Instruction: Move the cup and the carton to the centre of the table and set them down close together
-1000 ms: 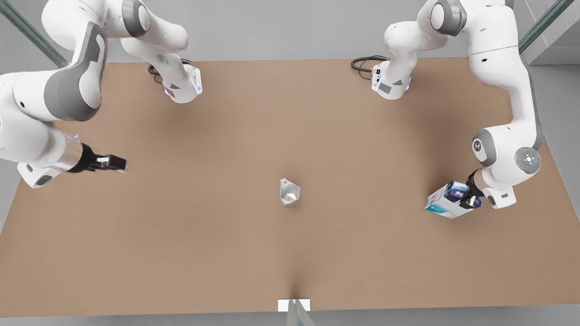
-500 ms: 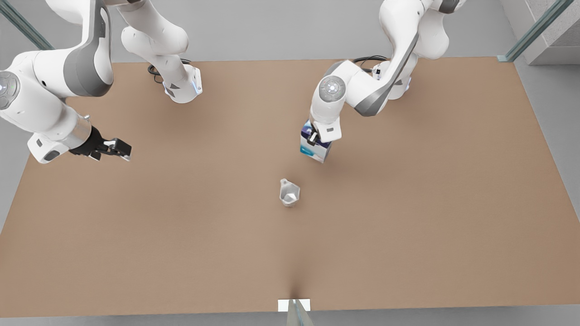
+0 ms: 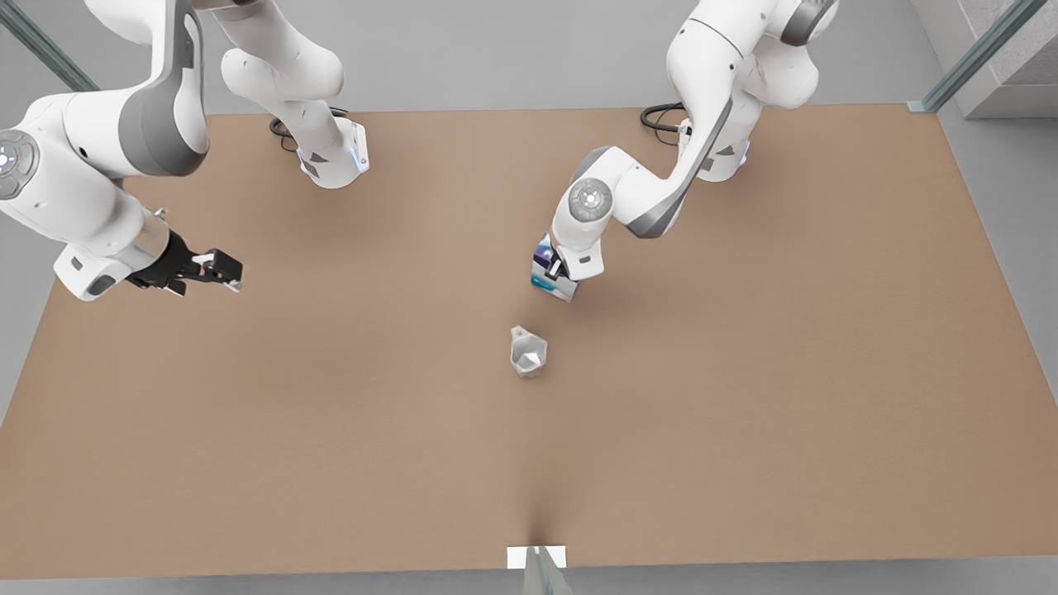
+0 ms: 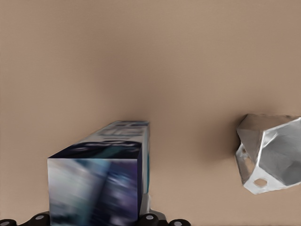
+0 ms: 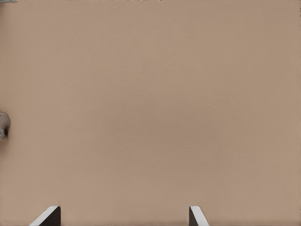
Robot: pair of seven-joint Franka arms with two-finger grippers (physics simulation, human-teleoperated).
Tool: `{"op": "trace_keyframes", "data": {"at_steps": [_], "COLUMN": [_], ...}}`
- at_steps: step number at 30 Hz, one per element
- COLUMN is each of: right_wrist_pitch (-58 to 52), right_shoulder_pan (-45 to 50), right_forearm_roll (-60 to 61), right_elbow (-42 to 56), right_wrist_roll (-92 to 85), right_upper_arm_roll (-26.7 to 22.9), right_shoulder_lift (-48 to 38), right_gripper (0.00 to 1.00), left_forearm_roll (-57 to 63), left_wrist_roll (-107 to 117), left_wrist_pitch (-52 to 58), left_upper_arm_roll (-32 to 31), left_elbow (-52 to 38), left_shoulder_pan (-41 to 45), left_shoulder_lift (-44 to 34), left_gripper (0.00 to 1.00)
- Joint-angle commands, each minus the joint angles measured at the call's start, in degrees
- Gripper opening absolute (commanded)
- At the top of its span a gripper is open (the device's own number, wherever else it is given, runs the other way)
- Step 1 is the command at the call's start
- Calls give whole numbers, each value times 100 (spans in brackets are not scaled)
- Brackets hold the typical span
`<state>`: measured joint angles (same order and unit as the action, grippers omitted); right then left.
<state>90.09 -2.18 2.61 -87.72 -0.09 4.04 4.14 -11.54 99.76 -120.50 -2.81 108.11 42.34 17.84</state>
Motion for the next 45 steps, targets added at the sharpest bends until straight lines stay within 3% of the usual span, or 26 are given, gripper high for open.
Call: {"op": "trace_keyframes", "data": {"at_steps": [1, 9, 13, 14, 16, 18, 27, 29, 32, 45], "right_wrist_pitch": [0, 0, 0, 0, 0, 0, -141, -202, -202, -211], "right_shoulder_pan": [7, 7, 7, 7, 7, 7, 16, -2, -11, -11], "right_forearm_roll": [3, -6, -6, -6, -6, -6, -375, -384, -357, -348], "right_elbow": [0, 0, 0, 9, 0, 0, 0, -9, -9, -17], "right_wrist_roll": [0, 0, 0, 0, 0, 0, 448, 448, 440, 422], "right_upper_arm_roll": [0, -8, -8, -8, -8, -8, 18, 18, 0, -8], "right_shoulder_lift": [-9, -9, -9, -9, -18, -27, -80, -97, -88, -80], "right_gripper": [100, 100, 100, 100, 100, 100, 100, 100, 100, 100], "left_forearm_roll": [12, 29, 64, 47, 3, 64, 512, 1119, 1119, 1084], "left_wrist_roll": [0, -61, -1546, -1950, -3900, -5878, -9308, -9229, -9316, -9290], "left_wrist_pitch": [0, 44, 668, 984, 1748, 2127, 2707, 2672, 2672, 2865], "left_upper_arm_roll": [0, 70, 931, 1125, 1125, 1125, 1151, 1116, 1090, 940], "left_elbow": [0, -35, -315, -1133, -1696, -1696, -1696, -1688, -1705, -1696], "left_shoulder_pan": [-7, -42, -103, -577, -1500, -1852, -2889, -2924, -3496, -3496], "left_shoulder_lift": [1, 9, -175, -184, -368, -492, -527, -729, -887, -1124], "left_gripper": [99, 100, 100, 100, 100, 100, 100, 100, 100, 100]}}
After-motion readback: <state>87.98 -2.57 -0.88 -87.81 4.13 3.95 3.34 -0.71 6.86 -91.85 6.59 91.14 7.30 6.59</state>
